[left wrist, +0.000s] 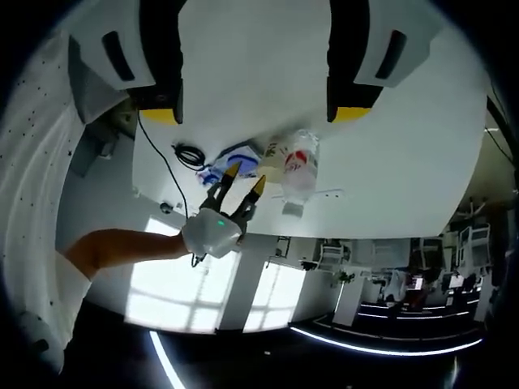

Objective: Arrange the tabletop items into an orderly group along one side of the table until the central work area is clear of visible clutter.

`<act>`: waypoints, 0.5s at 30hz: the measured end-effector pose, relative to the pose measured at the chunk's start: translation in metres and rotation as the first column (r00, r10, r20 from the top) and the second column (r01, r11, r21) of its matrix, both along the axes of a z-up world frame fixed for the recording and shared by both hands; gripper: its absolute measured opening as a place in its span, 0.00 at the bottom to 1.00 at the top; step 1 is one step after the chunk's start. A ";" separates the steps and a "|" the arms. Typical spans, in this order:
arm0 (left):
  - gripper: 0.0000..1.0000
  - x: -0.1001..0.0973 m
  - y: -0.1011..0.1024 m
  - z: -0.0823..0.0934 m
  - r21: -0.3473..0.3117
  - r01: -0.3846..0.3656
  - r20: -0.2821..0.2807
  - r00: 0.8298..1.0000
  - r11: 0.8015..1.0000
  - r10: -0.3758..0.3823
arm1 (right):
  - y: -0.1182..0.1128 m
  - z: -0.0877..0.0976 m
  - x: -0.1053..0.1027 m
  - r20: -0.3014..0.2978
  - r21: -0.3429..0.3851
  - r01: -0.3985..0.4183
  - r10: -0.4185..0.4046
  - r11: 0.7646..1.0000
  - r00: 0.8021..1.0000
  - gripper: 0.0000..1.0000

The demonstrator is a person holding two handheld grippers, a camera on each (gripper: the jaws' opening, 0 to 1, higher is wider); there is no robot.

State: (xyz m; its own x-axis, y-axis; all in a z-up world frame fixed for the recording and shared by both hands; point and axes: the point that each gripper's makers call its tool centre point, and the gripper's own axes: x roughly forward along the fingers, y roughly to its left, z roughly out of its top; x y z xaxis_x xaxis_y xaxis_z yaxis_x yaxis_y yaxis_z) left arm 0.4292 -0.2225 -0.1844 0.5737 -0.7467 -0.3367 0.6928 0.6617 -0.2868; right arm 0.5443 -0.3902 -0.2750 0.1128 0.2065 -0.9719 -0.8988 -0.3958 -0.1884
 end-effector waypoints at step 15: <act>0.75 -0.002 -0.011 0.010 0.021 0.033 0.015 0.999 0.999 -0.034 | -0.009 0.020 -0.012 -0.004 0.130 0.156 -0.157 0.979 0.988 0.47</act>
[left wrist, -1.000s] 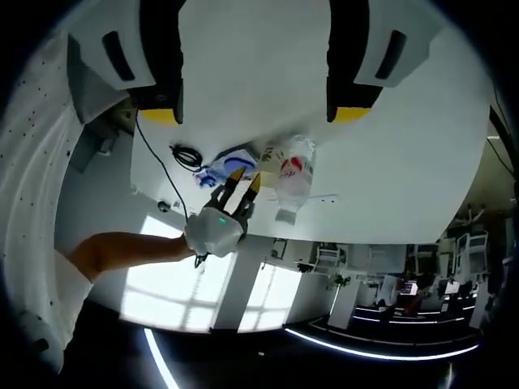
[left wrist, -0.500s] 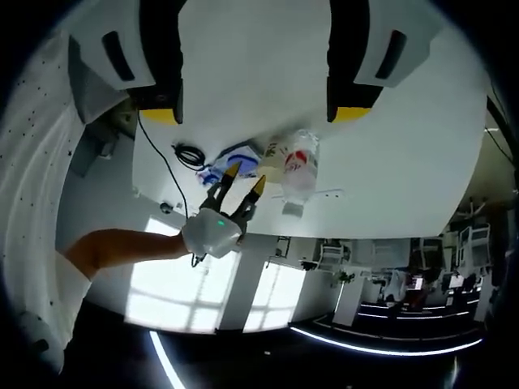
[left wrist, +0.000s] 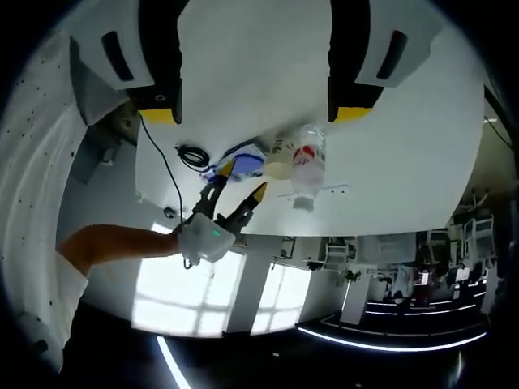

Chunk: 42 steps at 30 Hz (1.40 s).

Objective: Arrange the tabletop items into an orderly group along one side of the table until the central work area is clear of visible clutter.

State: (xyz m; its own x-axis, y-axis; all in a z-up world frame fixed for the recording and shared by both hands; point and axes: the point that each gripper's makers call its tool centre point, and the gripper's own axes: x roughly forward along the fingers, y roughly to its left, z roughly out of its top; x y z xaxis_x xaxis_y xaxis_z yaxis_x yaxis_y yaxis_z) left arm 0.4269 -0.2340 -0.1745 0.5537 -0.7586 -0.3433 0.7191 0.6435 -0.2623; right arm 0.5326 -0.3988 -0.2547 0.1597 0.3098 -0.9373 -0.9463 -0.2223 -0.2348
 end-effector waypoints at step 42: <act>0.80 -0.015 -0.070 0.036 0.090 0.139 0.045 0.989 0.986 -0.144 | -0.133 0.061 -0.076 -0.043 0.349 0.509 -0.529 0.787 0.847 0.58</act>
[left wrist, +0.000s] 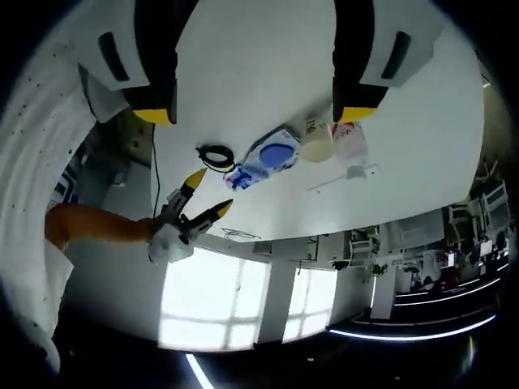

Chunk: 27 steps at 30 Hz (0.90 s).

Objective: Arrange the tabletop items into an orderly group along one side of the table until the central work area is clear of visible clutter.

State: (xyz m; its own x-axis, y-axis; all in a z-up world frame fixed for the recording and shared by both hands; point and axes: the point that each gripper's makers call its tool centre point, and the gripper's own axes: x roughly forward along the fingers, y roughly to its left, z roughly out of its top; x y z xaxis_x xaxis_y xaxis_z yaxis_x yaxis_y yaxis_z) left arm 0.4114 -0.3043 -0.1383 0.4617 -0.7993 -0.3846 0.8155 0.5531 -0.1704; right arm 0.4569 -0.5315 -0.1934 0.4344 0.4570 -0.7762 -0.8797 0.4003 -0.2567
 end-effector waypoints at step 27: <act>0.87 -0.023 -0.046 0.006 0.069 0.070 0.035 0.997 0.995 -0.072 | -0.093 0.008 -0.080 -0.028 0.217 0.335 -0.337 0.917 0.941 0.62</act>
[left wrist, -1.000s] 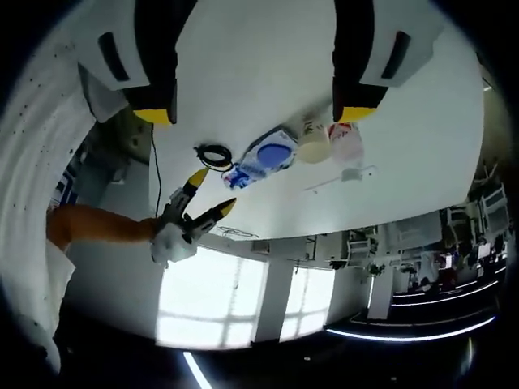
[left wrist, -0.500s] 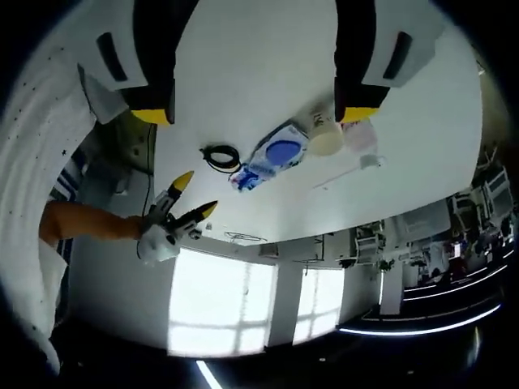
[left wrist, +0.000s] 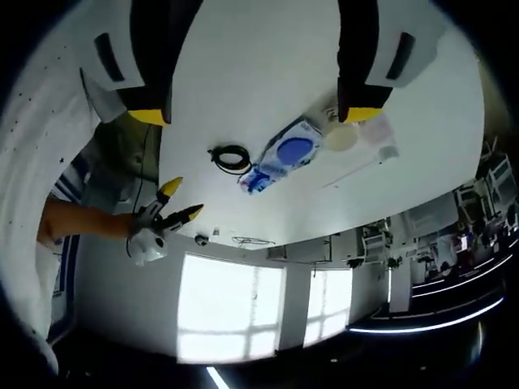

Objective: Arrange the tabletop items into an orderly group along one side of the table until the central work area is clear of visible clutter.

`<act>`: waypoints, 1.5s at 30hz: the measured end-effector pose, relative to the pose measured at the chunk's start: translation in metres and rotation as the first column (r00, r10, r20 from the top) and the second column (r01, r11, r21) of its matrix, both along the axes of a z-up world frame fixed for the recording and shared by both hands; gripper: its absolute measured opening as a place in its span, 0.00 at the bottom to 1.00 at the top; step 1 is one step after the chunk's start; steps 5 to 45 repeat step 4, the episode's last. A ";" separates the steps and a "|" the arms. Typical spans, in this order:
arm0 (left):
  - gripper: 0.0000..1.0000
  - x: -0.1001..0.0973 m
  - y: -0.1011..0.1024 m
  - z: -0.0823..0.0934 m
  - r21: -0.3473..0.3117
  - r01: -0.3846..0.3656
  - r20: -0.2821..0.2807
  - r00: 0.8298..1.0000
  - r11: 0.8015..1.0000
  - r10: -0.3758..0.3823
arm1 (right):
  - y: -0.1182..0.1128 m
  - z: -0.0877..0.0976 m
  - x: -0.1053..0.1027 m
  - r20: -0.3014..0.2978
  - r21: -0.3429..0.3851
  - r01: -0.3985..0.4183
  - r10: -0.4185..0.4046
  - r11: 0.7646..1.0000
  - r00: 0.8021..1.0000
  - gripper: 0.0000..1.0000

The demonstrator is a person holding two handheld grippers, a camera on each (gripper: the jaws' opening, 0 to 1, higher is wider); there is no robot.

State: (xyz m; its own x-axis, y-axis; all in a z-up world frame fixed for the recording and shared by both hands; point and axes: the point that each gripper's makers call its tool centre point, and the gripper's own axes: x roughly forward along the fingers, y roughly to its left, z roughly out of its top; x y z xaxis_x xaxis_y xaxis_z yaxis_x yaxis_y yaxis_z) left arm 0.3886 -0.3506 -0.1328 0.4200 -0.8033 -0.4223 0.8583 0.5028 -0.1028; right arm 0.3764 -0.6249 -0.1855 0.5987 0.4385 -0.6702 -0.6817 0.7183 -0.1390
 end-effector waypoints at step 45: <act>0.88 -0.003 -0.007 0.000 0.002 0.004 0.000 1.000 1.000 -0.004 | -0.011 -0.001 -0.011 0.000 0.023 0.033 -0.033 0.999 0.999 0.64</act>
